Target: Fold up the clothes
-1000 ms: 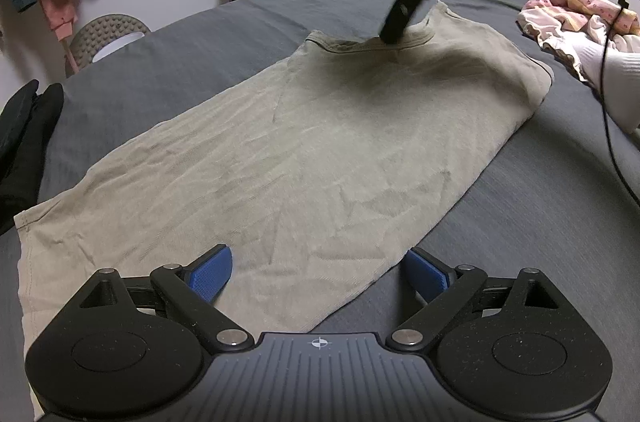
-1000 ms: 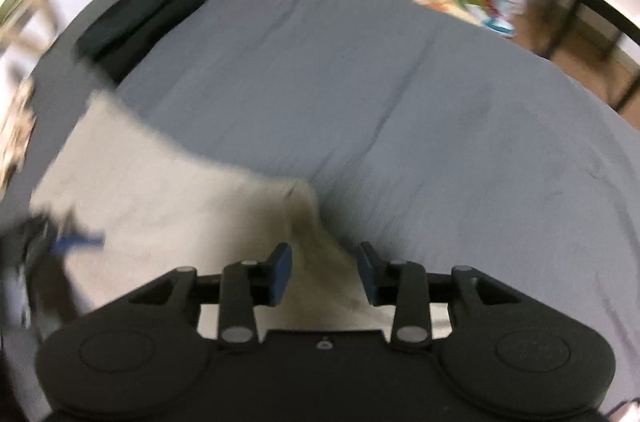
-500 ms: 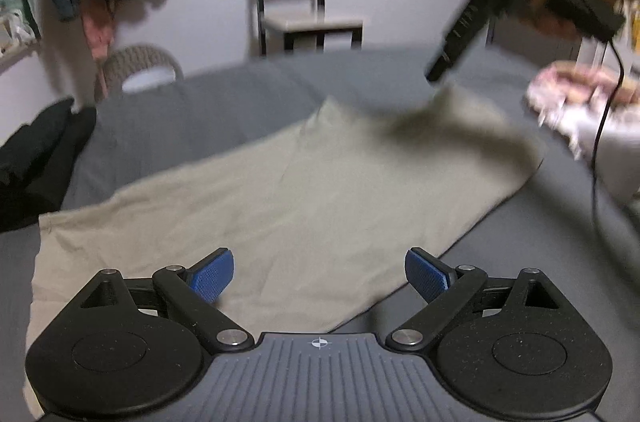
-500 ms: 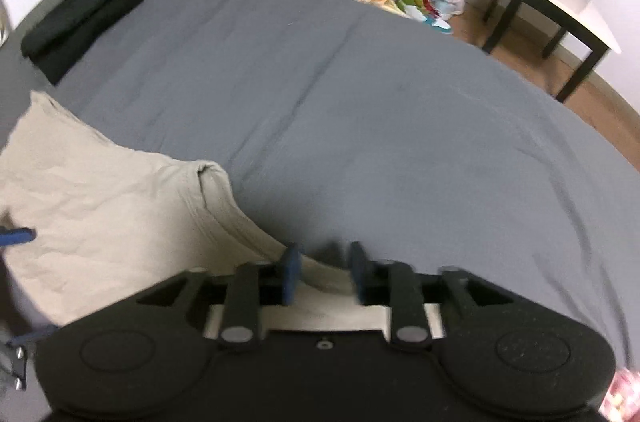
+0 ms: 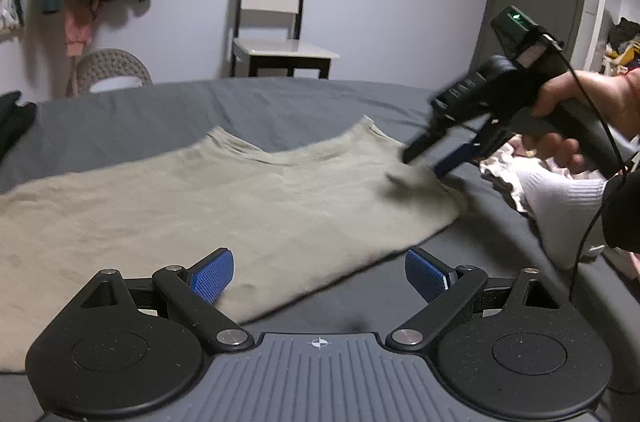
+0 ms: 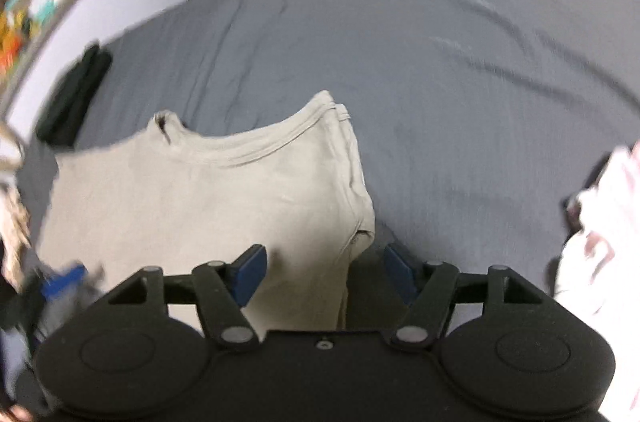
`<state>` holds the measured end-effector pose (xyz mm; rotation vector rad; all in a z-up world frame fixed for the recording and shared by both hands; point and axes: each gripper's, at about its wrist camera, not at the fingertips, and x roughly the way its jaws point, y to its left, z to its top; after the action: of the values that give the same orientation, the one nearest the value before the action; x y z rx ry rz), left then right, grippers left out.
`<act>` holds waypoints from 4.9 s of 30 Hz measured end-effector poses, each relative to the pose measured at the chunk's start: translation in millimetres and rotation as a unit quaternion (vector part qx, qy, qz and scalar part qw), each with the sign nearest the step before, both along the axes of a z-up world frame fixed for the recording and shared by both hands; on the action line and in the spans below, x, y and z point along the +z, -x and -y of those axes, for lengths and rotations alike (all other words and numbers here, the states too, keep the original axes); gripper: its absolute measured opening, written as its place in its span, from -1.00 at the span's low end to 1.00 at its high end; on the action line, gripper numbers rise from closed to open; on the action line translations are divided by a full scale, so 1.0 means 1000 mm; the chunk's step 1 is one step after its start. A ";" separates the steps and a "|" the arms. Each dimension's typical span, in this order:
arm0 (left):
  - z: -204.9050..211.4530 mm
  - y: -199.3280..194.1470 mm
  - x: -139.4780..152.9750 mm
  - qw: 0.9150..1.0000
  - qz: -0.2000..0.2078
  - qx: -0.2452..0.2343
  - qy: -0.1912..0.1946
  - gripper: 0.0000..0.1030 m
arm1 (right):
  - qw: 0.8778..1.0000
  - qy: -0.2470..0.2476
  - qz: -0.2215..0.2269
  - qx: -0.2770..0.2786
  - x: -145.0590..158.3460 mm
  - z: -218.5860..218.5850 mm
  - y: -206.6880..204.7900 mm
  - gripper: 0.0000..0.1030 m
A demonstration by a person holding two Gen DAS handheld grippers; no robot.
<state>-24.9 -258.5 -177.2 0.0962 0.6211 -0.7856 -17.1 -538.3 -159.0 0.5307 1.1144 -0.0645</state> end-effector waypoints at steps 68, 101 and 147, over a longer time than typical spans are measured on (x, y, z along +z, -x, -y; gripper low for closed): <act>-0.119 0.018 0.023 0.999 0.010 -0.020 0.042 0.82 | 1.000 0.020 -0.001 -0.006 0.034 -0.218 -0.097 -0.77; -0.123 -0.001 0.006 0.996 0.012 0.008 0.085 0.82 | 0.994 0.037 -0.006 0.101 0.043 -0.238 -0.092 0.07; -0.115 -0.047 -0.030 0.945 -0.184 0.209 0.170 -0.95 | 0.975 0.124 -0.027 0.182 -0.010 -0.169 0.001 -0.91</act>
<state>21.8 -143.9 -207.4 -0.4972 0.8144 -0.4868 -17.7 -369.4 -169.4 0.0964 1.2217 0.1012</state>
